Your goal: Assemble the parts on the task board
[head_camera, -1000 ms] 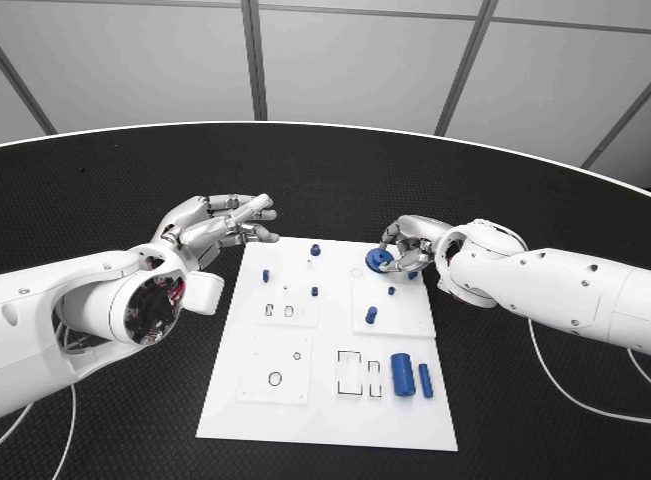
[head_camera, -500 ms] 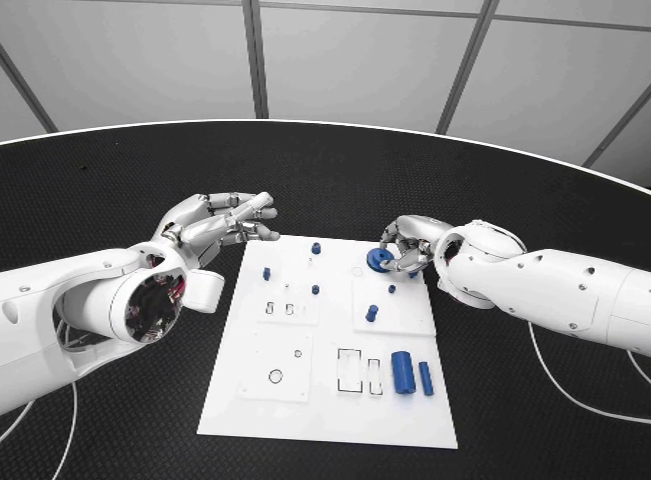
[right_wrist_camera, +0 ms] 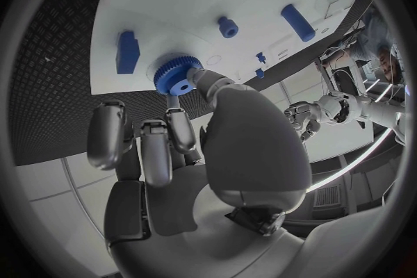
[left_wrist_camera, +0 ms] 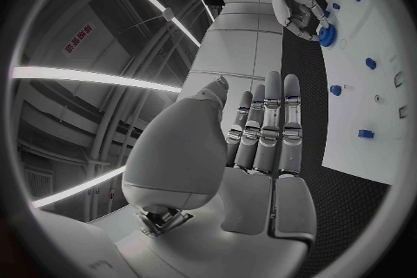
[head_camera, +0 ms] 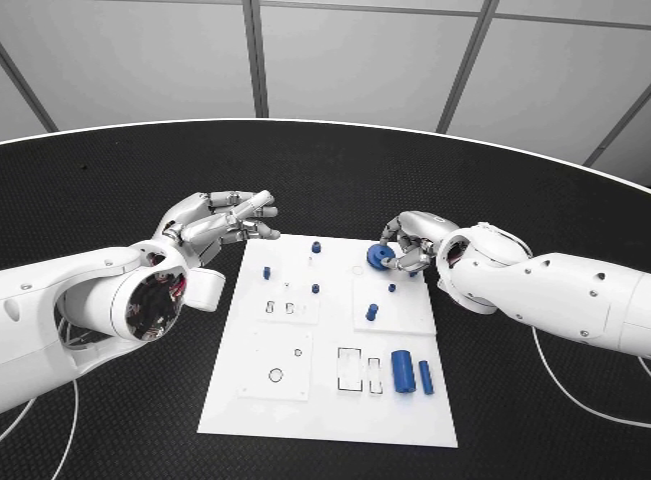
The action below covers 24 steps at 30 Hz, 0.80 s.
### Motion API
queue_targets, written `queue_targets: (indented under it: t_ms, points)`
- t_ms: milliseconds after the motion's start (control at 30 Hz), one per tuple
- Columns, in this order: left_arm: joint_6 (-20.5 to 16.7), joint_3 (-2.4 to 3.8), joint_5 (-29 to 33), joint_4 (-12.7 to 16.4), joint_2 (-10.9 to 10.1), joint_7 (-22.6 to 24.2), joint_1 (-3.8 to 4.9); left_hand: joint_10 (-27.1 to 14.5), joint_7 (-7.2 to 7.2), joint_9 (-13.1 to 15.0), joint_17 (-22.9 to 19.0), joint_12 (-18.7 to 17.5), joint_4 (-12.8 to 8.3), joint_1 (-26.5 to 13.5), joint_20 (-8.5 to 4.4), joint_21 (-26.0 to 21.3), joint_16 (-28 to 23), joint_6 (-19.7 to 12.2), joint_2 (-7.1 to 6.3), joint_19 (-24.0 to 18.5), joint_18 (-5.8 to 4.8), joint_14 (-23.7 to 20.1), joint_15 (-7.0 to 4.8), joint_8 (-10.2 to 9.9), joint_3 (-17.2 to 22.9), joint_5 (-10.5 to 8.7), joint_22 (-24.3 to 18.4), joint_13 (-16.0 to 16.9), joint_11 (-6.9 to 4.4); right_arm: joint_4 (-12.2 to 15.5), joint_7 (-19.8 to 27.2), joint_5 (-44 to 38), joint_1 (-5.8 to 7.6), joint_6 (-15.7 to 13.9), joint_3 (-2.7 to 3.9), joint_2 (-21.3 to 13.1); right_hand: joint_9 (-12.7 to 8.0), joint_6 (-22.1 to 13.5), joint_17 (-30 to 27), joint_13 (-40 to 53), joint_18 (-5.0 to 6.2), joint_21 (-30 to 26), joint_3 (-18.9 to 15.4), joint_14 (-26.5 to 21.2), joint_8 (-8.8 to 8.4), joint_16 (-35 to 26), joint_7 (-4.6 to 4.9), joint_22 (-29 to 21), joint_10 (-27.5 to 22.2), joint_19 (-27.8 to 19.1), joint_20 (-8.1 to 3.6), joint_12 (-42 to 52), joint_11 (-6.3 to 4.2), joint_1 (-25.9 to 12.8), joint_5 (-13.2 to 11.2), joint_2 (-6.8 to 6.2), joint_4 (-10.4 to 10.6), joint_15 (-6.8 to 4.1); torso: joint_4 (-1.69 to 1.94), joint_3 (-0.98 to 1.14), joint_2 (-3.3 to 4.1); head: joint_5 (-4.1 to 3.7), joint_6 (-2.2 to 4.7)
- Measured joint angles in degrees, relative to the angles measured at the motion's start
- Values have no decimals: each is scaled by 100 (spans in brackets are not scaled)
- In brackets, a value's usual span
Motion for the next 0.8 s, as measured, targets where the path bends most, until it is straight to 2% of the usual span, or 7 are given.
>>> queue_targets:
  t_ms: [100, 200, 367, 567, 600, 800]
  points:
    - [2, 0, 0, -8, 4, 1, 0, 0, 0, 5, 0, 0, -16, 0, 0, 7, 0, 0, 0, 0, 0, -2, -2, 0, 16, 0, 0, 0, 0, 209, 3, -225, 1, -169, 4, -75, 0, 24, 0, 0, 0, 2, 0, 0, 0, 0, -2, 16, 31, 13, -13, 38, -31, -53, 34, -7, 0, 0, -3, 0, -7, 1, 12]
    - [-1, 0, 0, -19, 15, 4, 0, 0, 0, 6, 0, 0, -16, 0, 0, 21, 0, 0, 0, 0, 0, -21, -21, 0, 16, 0, 0, 0, 0, 435, -1, -461, 2, -281, 8, -124, 0, 43, -1, -1, 0, 22, 0, 0, 0, 31, 0, 35, 52, 22, -22, 38, -10, -104, 34, -16, 0, 0, -4, 0, -15, 2, 20]
    - [-2, -1, 1, -37, 34, 7, 0, 0, 0, 5, 0, 0, -16, 0, 0, 21, 0, 0, 0, 0, 0, -21, -21, 0, 16, 0, 0, 0, 0, 746, -8, -733, 3, -311, 11, -81, 0, 62, -1, -1, 1, 30, 0, 0, -1, 31, -1, 47, 52, 22, -22, 63, -11, -104, 34, -16, 1, 0, 0, -6, -25, 5, 30]
    - [6, -1, 1, -49, 54, 7, -1, 0, 0, 5, -1, 0, -16, 0, 0, 21, 0, 0, 0, 0, 0, -21, -21, 0, 16, 0, 0, 0, 0, 887, -1, -811, 3, -194, 10, 118, 0, 64, -1, -2, 2, 30, 15, 0, -2, 31, -3, 47, 68, 22, -22, 67, -27, -104, 34, -16, 16, 0, 10, -16, -27, 25, 24]
    - [6, -1, 1, -51, 56, 7, -1, 0, 0, 5, -1, 0, -16, 0, 0, 21, 0, 0, 0, 0, 0, -21, -21, 0, 16, 0, 0, 0, 0, 892, 2, -816, 2, -172, 10, 156, 1, 71, -1, -1, 2, 30, 15, 0, -2, 31, -11, 47, 68, 22, -22, 67, -27, -133, 34, -45, 16, 0, 11, -19, -27, 29, 21]
    - [6, -1, 1, -63, 72, 6, -1, 0, 0, 4, -1, 0, -16, 0, 0, 21, 0, 0, 0, 0, 0, -21, -21, 0, 16, 0, 0, 0, 0, 817, -7, -832, 1, -77, 8, 425, 1, 73, -2, -2, 3, 30, 32, 0, -3, 31, -12, 47, 68, 21, -22, 67, -27, -150, 34, -30, 17, 0, 7, -23, -23, 54, 22]
